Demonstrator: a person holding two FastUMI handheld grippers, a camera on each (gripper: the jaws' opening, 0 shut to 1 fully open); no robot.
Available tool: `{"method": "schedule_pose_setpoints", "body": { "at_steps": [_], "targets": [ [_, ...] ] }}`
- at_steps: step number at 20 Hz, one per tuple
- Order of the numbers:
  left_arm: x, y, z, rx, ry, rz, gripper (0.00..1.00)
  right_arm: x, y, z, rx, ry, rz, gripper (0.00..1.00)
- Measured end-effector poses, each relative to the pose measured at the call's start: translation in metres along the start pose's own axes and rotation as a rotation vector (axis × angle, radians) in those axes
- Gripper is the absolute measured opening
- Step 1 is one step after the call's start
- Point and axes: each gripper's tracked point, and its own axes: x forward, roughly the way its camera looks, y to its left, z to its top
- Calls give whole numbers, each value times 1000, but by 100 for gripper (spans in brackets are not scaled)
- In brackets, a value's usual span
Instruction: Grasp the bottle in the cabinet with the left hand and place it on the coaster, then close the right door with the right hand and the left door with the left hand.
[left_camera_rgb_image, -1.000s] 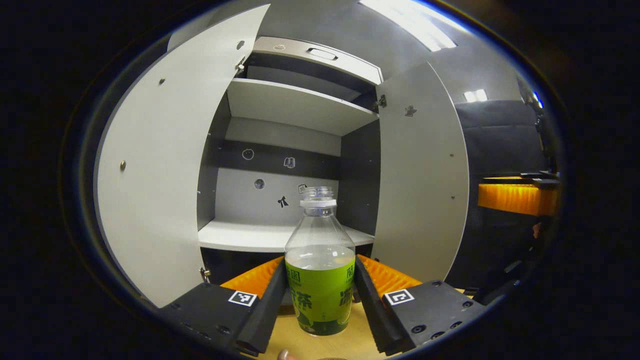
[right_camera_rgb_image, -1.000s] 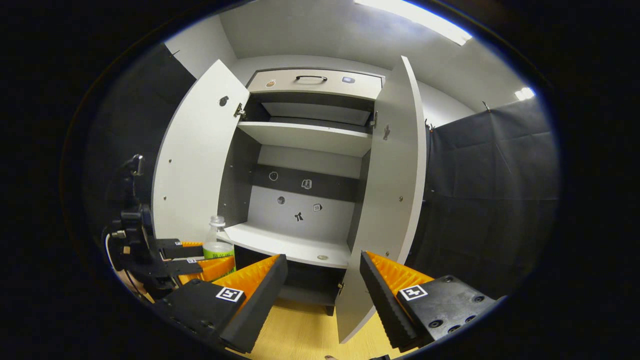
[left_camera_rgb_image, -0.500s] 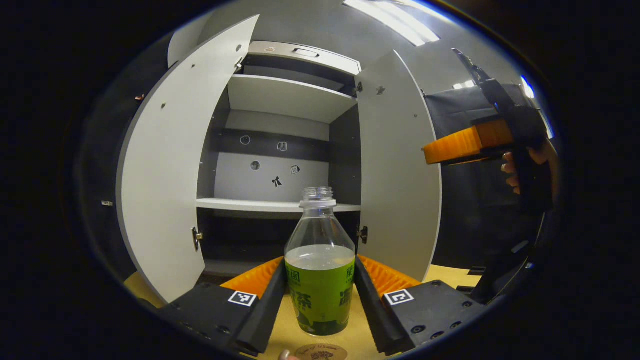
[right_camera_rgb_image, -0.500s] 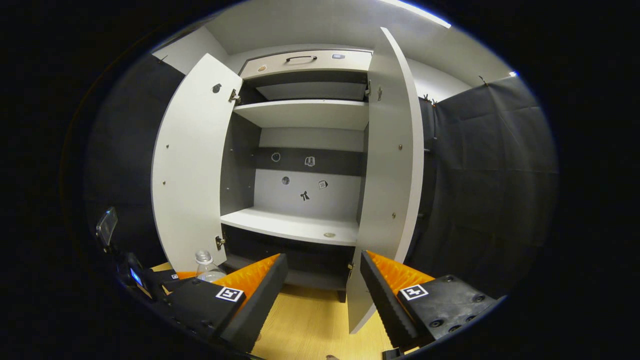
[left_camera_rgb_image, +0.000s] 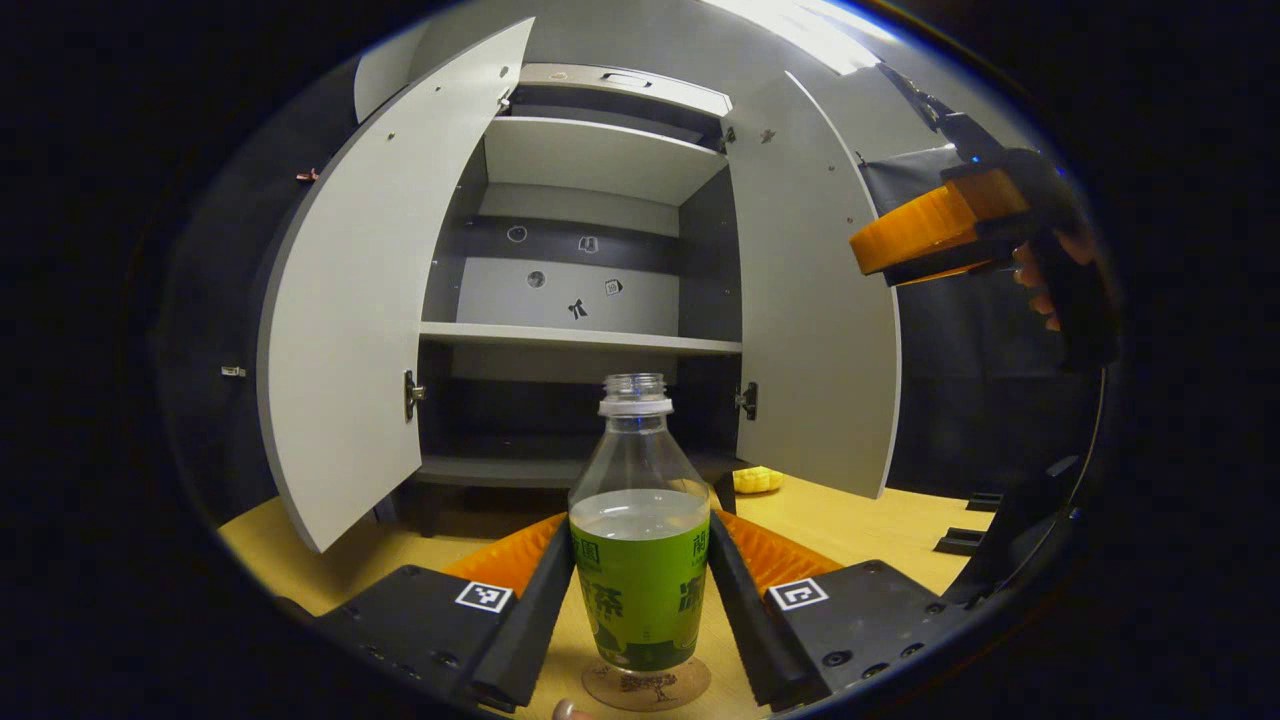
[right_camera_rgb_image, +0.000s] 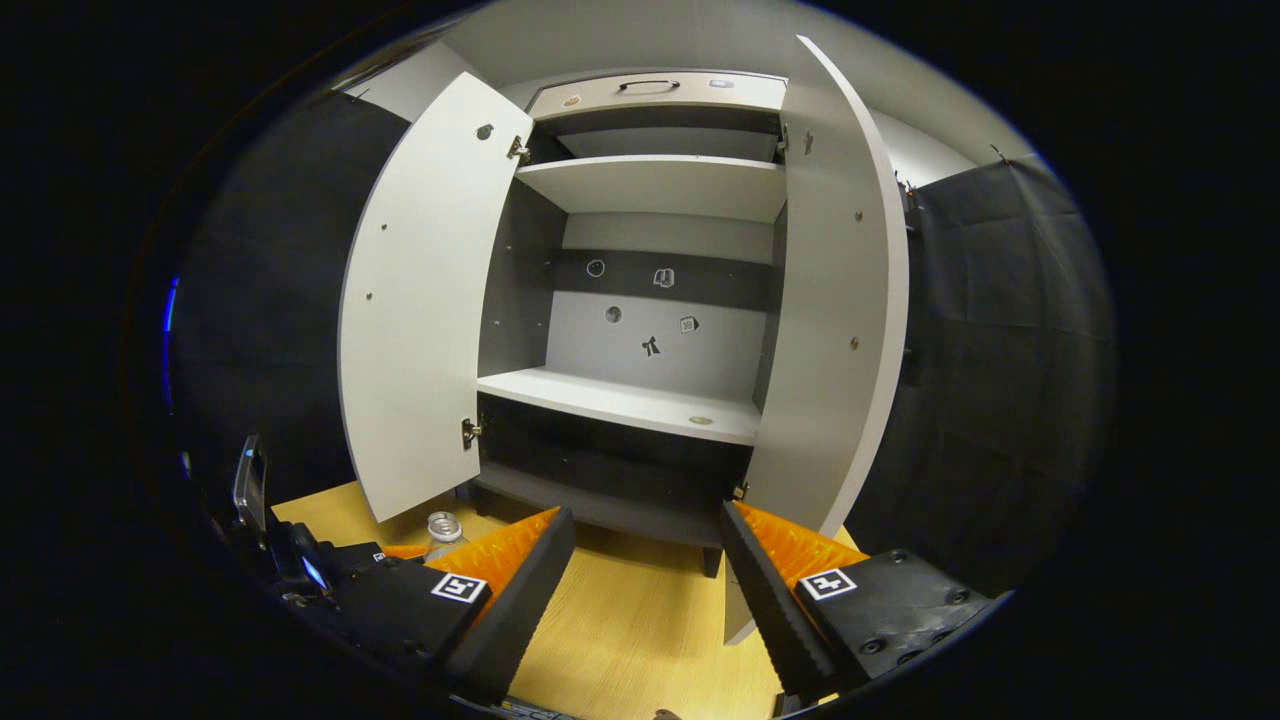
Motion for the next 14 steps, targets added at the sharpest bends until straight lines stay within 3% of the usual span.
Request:
{"method": "schedule_pose_setpoints", "body": {
  "at_steps": [8,14],
  "targets": [
    [-2,-4,-34,22,33,1,78,3,8,-37,-5,57,41,98],
    [-5,-14,-40,66,34,-5,79,-5,1,-36,7,49,34,98]
  ]
}}
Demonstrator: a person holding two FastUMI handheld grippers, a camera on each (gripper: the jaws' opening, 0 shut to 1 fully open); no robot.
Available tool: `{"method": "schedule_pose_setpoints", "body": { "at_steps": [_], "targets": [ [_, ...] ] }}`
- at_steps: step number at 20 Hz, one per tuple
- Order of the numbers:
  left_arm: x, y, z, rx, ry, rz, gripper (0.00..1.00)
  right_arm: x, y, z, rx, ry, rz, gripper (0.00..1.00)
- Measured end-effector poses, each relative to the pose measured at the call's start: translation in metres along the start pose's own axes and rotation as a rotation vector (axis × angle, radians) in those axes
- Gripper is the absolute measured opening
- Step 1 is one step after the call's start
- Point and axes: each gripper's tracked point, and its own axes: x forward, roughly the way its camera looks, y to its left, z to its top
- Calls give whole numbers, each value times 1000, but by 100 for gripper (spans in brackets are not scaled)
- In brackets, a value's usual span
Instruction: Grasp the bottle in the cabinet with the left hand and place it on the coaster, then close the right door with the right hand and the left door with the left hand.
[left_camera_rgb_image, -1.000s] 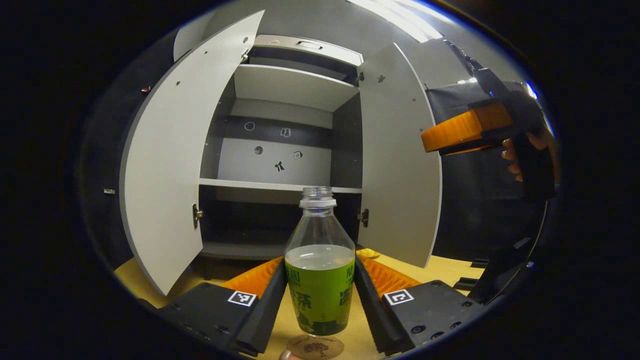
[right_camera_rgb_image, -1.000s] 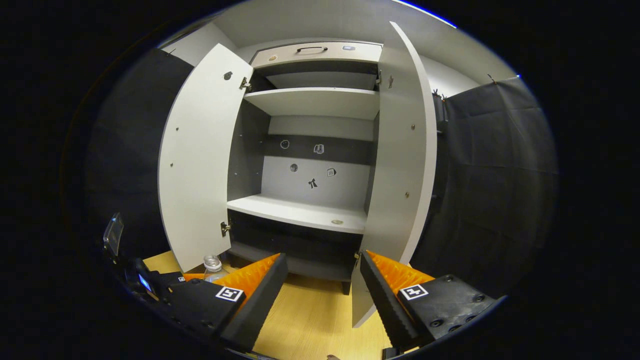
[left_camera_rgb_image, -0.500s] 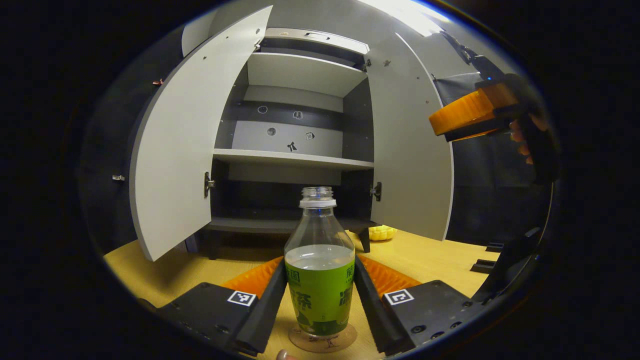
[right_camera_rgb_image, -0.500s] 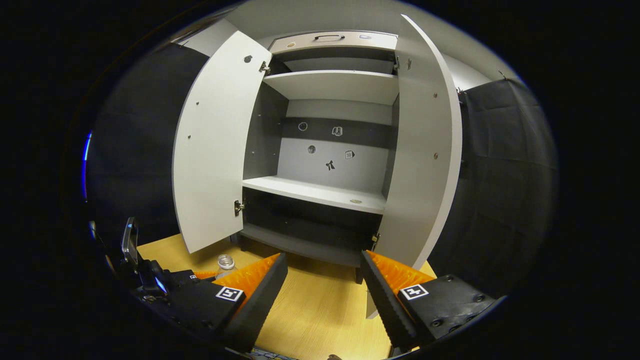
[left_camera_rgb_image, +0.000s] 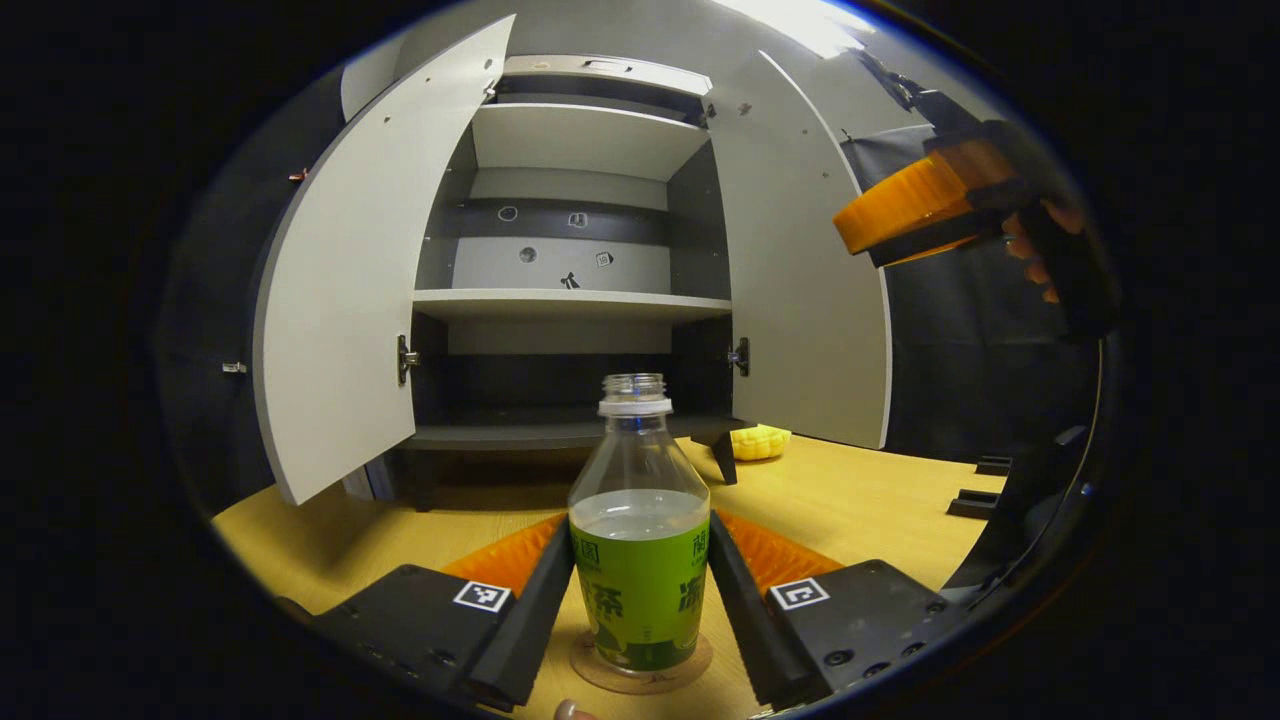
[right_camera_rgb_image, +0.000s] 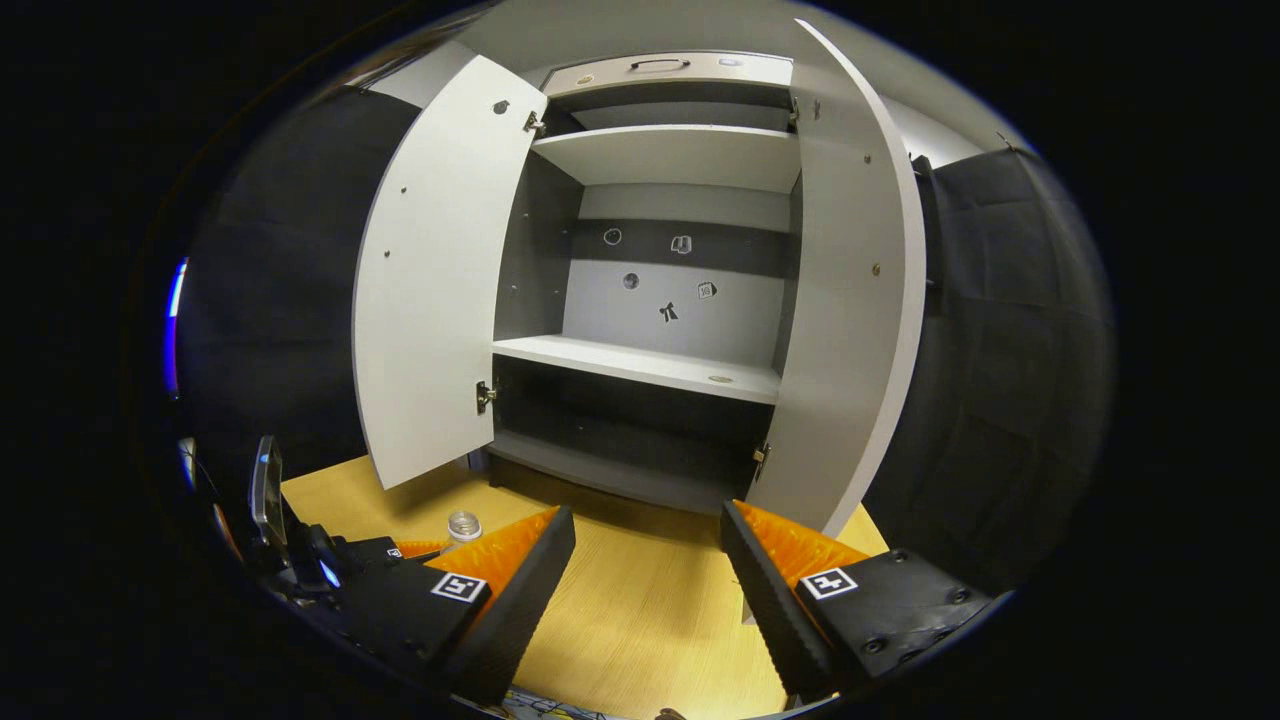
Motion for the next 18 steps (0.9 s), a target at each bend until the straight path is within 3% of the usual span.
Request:
{"method": "schedule_pose_setpoints", "body": {
  "at_steps": [5,7,12,18],
  "targets": [
    [-1,2,-3,19,6,21,82,-7,-1,-6,0,13,4,98],
    [-3,2,-7,17,15,19,98,-10,2,-7,-3,17,12,98],
    [-4,1,-3,11,11,27,96,-15,3,-7,-13,19,17,98],
    [-1,10,42,6,-27,30,96,-20,-3,18,4,-16,-5,98]
  ]
}}
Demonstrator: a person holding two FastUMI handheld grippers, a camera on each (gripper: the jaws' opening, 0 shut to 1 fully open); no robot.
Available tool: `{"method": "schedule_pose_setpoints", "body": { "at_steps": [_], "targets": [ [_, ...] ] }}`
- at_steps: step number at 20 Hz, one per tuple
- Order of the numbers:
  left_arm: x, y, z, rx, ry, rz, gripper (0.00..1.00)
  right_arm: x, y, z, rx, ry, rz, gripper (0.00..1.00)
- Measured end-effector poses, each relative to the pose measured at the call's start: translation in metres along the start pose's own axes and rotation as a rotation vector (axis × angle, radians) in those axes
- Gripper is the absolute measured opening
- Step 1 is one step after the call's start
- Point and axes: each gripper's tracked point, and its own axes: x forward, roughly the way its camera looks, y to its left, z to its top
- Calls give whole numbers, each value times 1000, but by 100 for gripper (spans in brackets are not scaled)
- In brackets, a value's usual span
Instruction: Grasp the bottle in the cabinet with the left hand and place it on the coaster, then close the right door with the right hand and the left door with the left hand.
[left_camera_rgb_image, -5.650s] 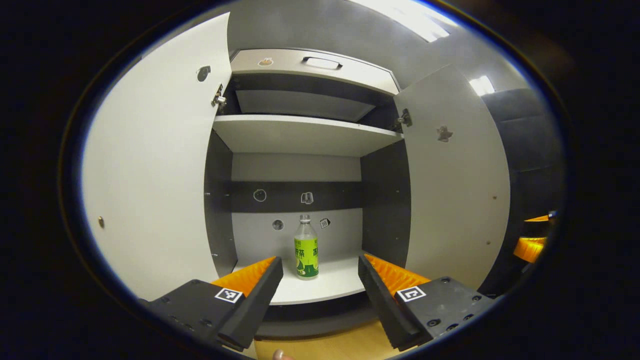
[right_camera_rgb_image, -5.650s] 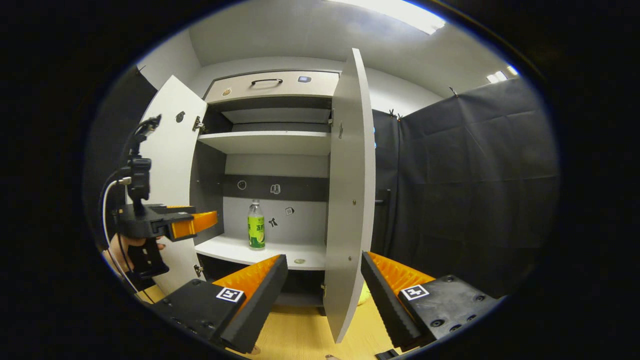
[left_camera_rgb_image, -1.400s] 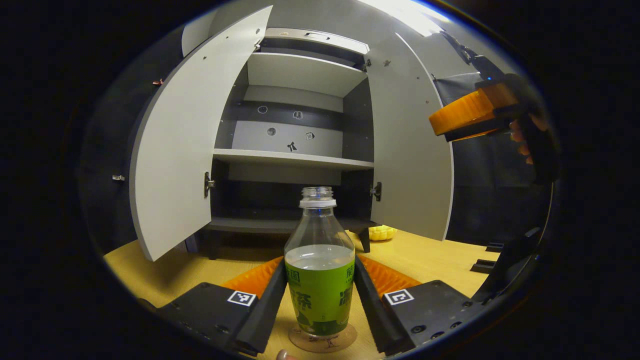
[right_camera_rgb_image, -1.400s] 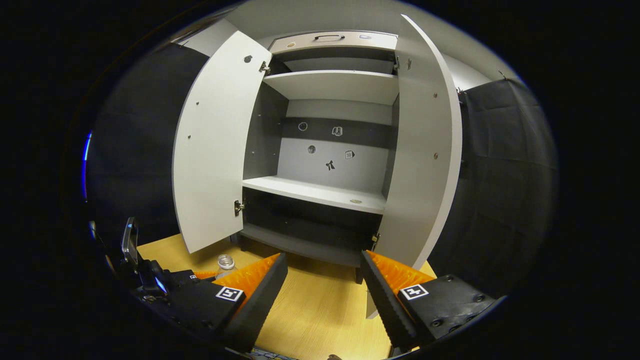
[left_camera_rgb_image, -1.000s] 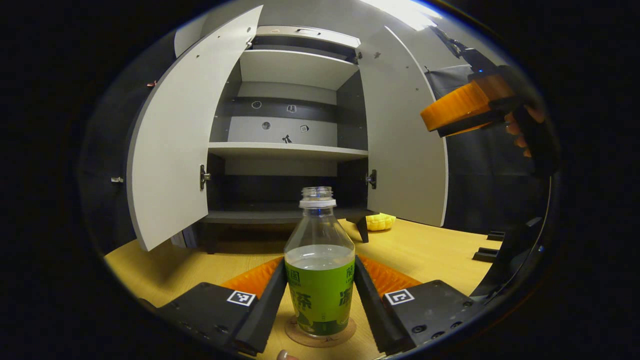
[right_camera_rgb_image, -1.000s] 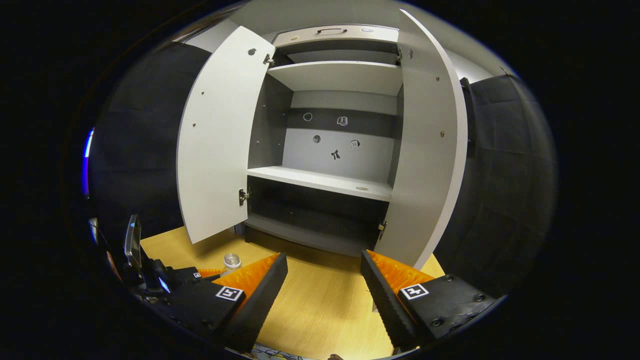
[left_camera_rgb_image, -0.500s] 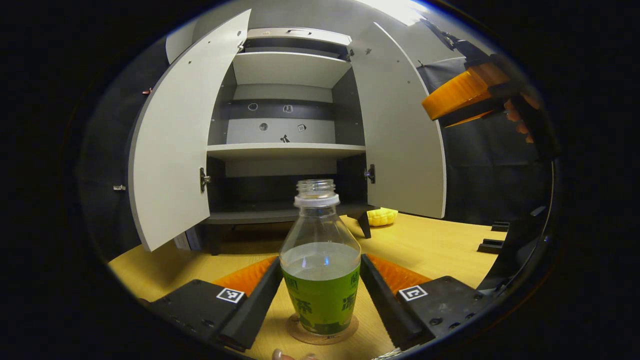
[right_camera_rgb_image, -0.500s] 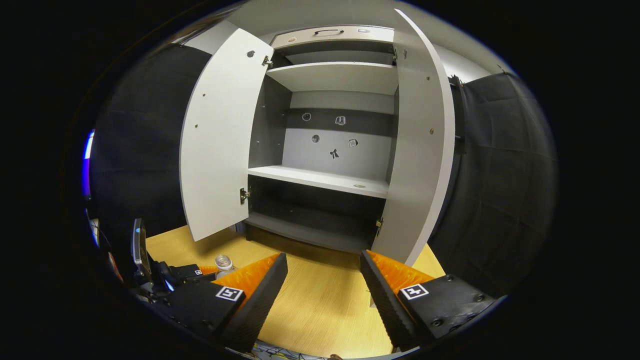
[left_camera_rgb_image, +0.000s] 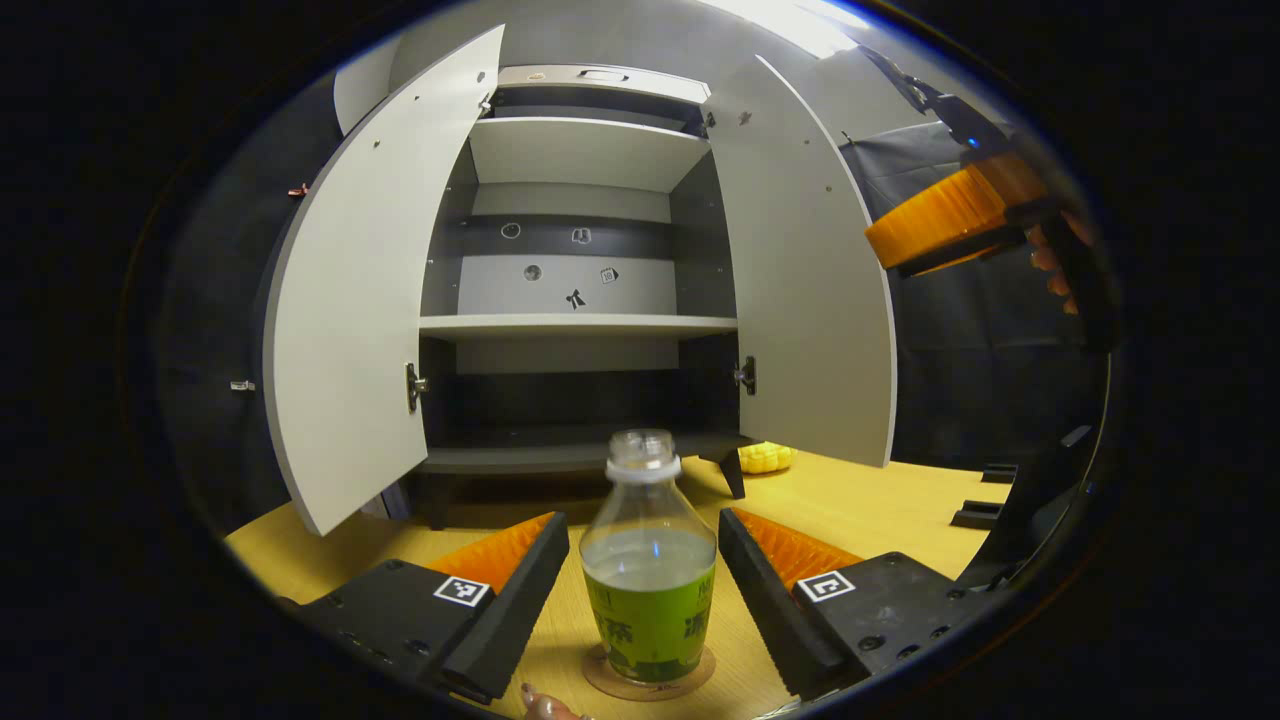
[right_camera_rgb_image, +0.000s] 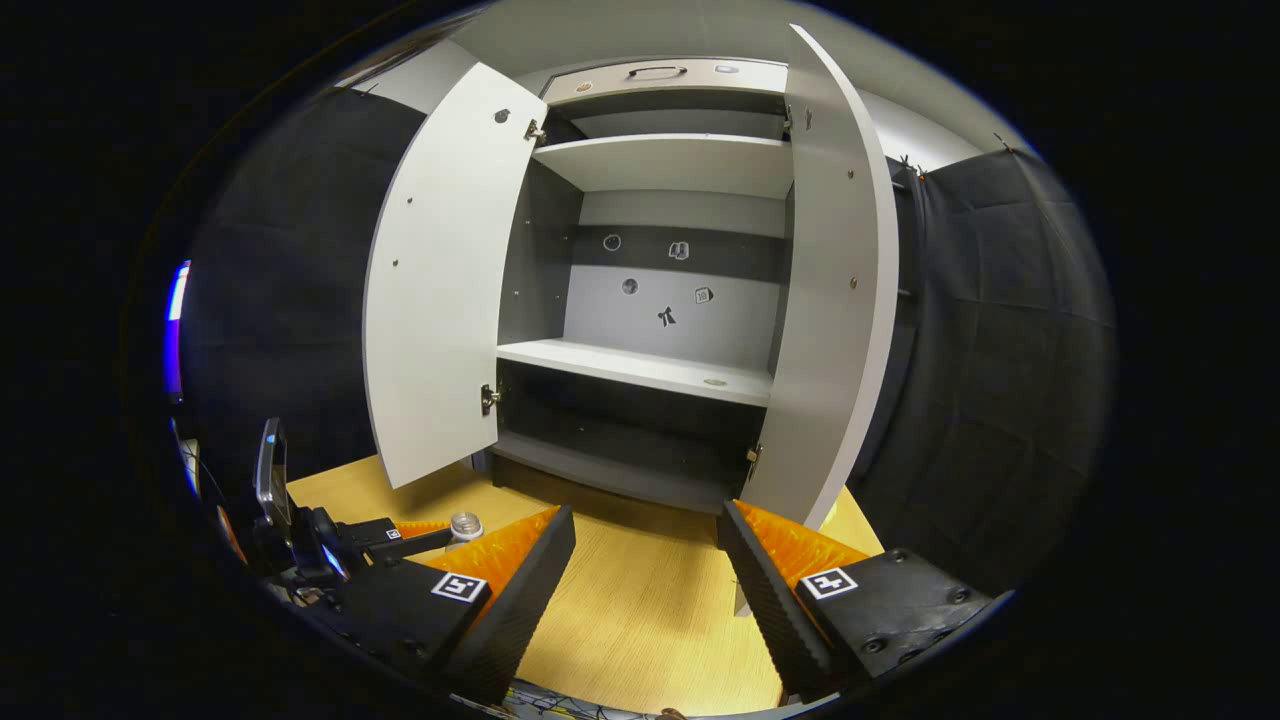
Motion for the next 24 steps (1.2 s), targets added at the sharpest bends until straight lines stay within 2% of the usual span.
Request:
{"method": "schedule_pose_setpoints", "body": {
  "at_steps": [4,6,10,13,15,16,19,22,24],
  "targets": [
    [7,5,58,32,-34,-10,96,-2,-10,36,12,-56,-26,98],
    [8,4,96,54,-60,-35,96,-6,-25,58,3,-94,-69,98],
    [8,-1,171,1,-87,-125,96,-18,-70,97,-3,-161,-196,98],
    [4,11,214,-66,-61,-145,96,-25,-116,102,27,-149,-321,98],
    [-4,27,240,-48,-61,-128,96,-28,-143,101,75,-143,-380,95],
    [-9,39,252,-18,-63,-106,96,-28,-153,102,97,-144,-398,98],
    [-28,70,273,0,-49,-57,96,-20,-178,112,106,-169,-429,98],
    [-51,107,286,-29,-26,15,96,-9,-191,119,105,-176,-428,98],
    [-69,137,291,-43,-21,89,96,-3,-195,123,101,-184,-415,98]
  ]
}}
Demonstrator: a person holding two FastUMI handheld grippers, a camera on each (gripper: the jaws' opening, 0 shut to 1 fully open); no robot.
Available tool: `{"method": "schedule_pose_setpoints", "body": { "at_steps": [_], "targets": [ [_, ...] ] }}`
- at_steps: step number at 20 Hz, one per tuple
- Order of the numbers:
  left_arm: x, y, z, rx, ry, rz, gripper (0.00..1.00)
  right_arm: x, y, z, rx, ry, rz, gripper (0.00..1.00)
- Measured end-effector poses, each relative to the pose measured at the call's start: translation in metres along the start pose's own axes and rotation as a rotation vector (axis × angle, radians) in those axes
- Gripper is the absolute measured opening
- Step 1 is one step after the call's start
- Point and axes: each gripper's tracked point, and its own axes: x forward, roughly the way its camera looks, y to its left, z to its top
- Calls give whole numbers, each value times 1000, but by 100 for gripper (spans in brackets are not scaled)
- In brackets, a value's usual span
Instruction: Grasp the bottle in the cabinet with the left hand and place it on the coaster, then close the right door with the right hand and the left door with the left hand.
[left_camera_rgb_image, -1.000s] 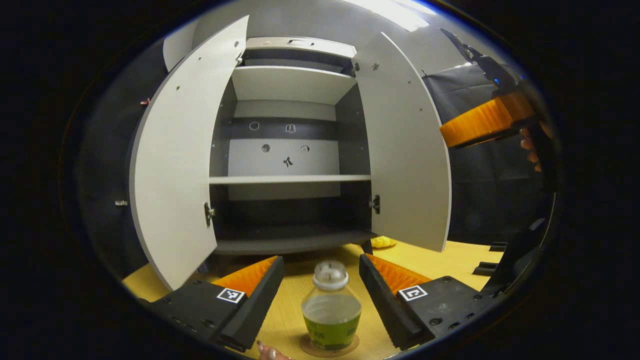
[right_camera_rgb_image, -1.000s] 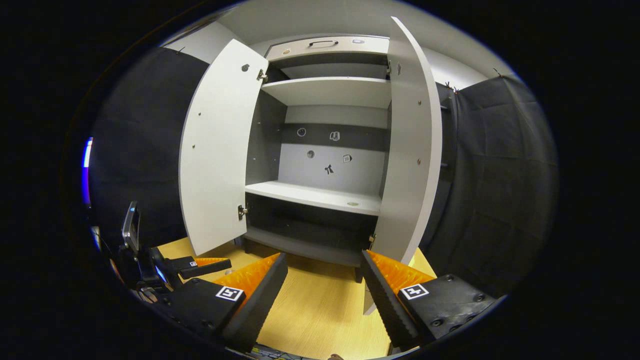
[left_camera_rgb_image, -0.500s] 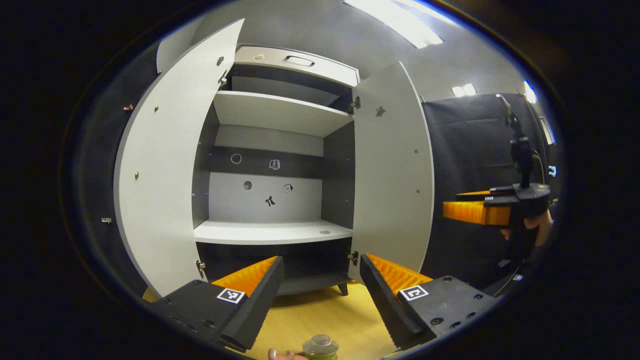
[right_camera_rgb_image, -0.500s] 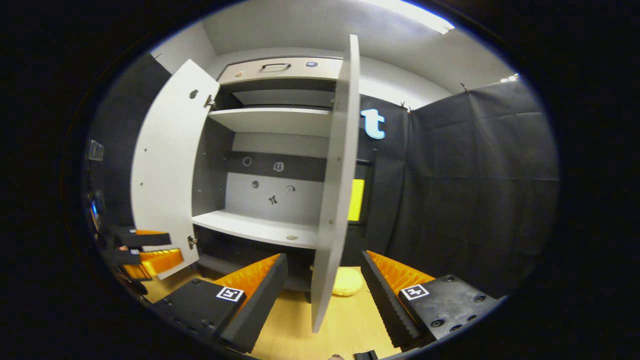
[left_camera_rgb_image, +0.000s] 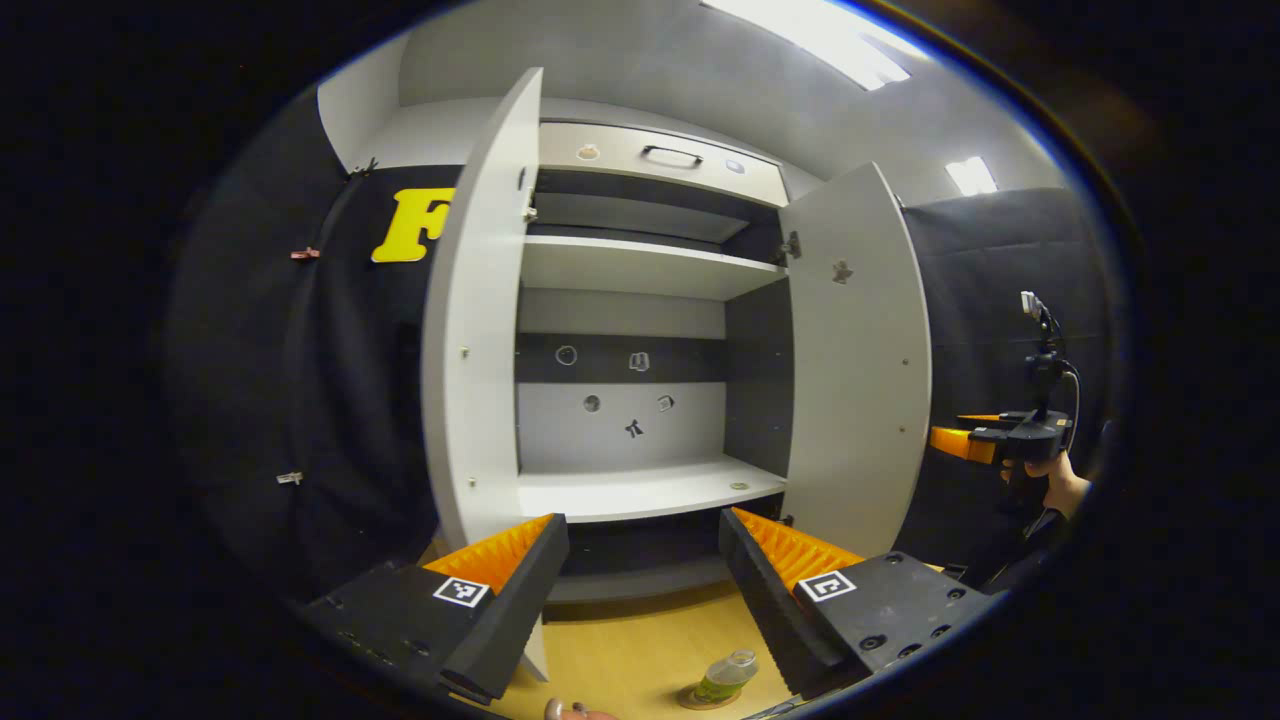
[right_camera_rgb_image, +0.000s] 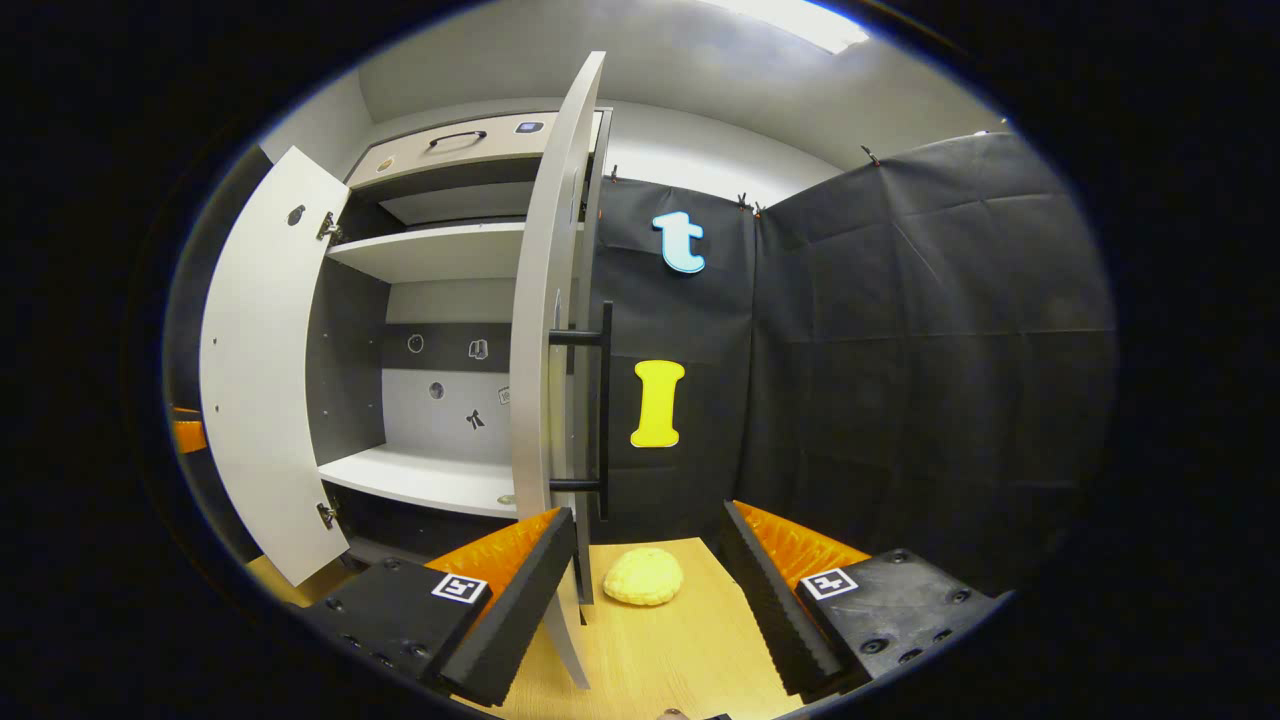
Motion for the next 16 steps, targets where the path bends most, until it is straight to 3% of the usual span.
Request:
{"method": "schedule_pose_setpoints", "body": {
  "at_steps": [6,15,16],
  "targets": [
    [-42,80,8,-17,-5,209,97,8,9,5,-38,-19,53,95],
    [-57,123,7,-33,1,308,98,5,66,-1,40,-2,173,95],
    [-57,126,7,-33,2,311,98,5,79,-2,43,-2,196,90]
  ]
}}
